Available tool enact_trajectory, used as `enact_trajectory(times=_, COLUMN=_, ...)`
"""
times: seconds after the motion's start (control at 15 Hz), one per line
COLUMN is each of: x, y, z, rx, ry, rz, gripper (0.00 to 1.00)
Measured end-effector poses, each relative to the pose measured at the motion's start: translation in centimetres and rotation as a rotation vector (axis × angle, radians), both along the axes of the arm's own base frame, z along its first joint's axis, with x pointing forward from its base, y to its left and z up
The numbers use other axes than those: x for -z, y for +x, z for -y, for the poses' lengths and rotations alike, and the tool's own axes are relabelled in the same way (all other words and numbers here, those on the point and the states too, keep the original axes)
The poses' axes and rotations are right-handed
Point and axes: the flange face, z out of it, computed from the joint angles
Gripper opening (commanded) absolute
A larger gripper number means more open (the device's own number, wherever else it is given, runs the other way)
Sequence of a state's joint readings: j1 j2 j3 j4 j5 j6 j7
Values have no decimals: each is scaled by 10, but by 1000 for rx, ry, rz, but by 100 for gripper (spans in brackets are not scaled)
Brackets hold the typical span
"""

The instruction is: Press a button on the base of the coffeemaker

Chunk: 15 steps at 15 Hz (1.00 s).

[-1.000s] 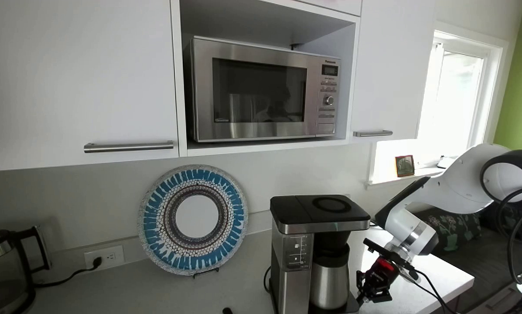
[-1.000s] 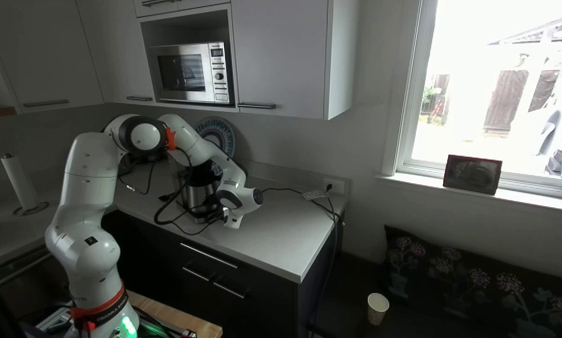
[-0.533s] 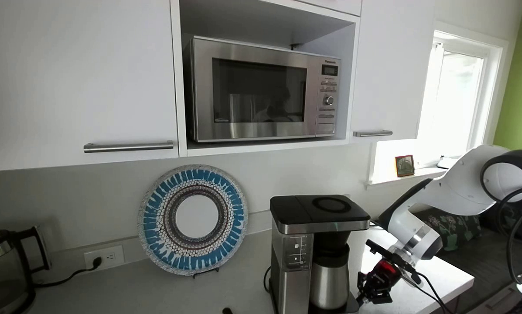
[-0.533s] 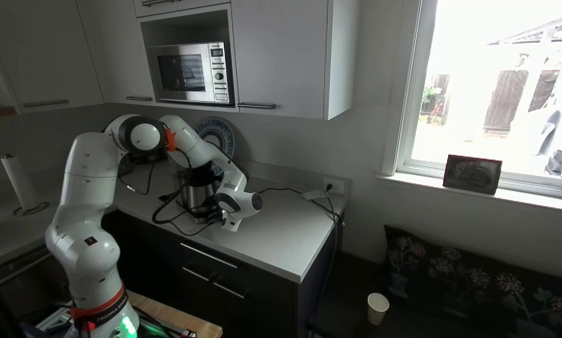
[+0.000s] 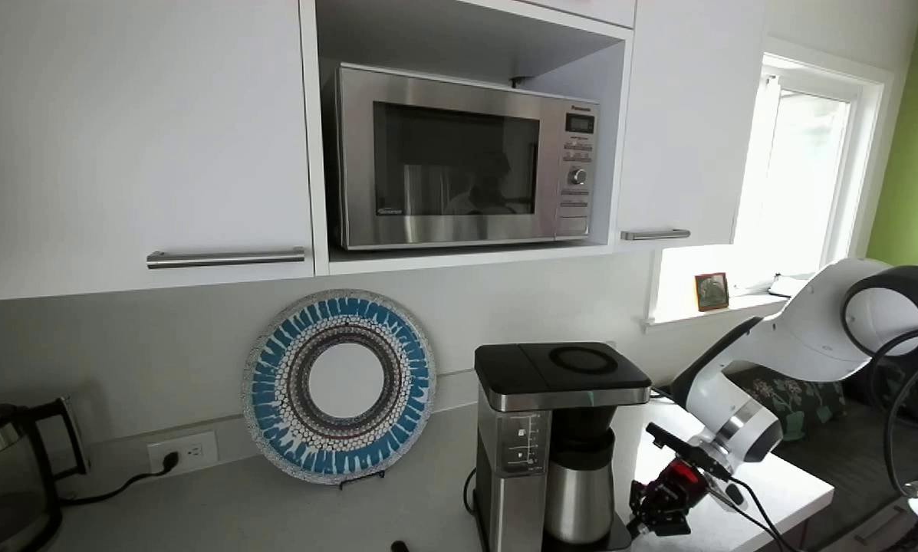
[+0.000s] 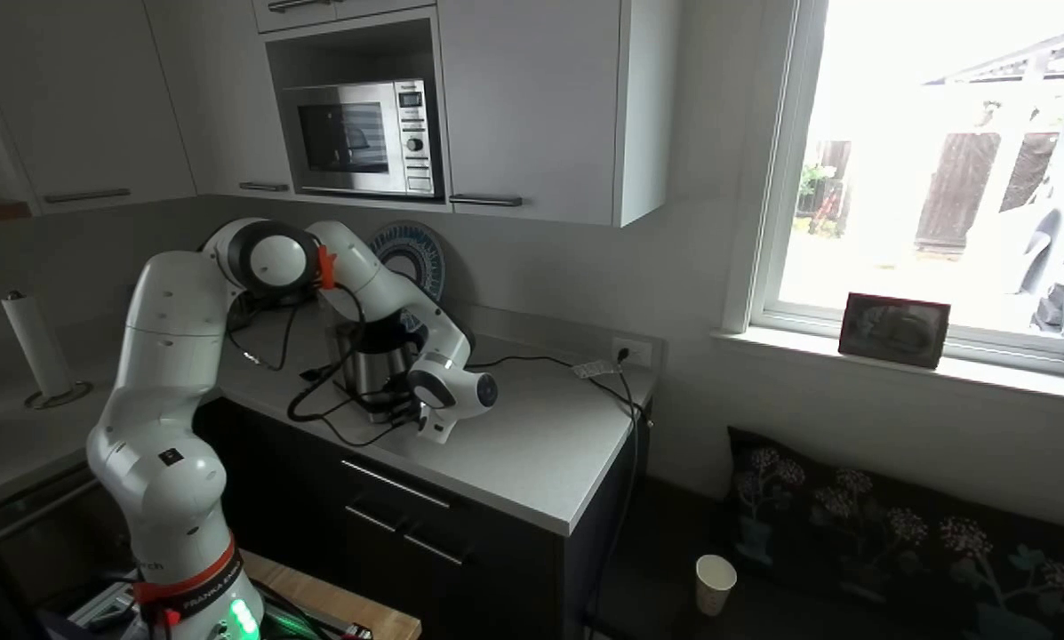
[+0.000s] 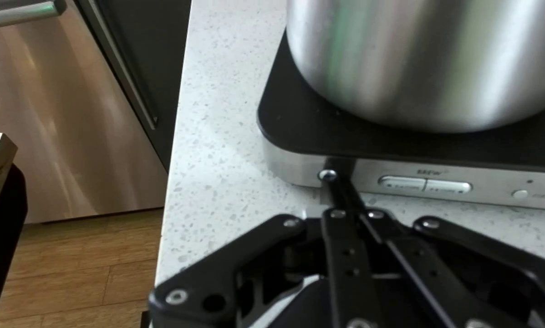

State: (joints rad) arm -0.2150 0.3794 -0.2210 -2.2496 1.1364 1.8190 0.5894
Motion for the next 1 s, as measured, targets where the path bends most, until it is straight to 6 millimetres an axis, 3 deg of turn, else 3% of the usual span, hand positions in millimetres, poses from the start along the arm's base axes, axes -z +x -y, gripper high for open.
enact_trajectory(times=1.0, x=3, y=0, z=1, rx=15, ry=22, rz=-26, gripper=0)
